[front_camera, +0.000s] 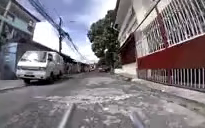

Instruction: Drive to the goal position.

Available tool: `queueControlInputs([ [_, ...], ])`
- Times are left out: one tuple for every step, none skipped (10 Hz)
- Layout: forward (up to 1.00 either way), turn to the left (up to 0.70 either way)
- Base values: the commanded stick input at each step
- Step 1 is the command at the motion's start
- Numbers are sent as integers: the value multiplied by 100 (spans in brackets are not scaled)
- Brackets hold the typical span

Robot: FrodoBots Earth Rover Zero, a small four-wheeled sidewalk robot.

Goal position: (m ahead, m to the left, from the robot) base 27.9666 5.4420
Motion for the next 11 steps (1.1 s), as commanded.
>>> queueControlInputs([
  [85,0],
  [85,0],
  [85,0],
  [85,0],
  [85,0],
  [85,0],
  [85,0],
  [85,0],
  [85,0],
  [85,0],
  [85,0],
])
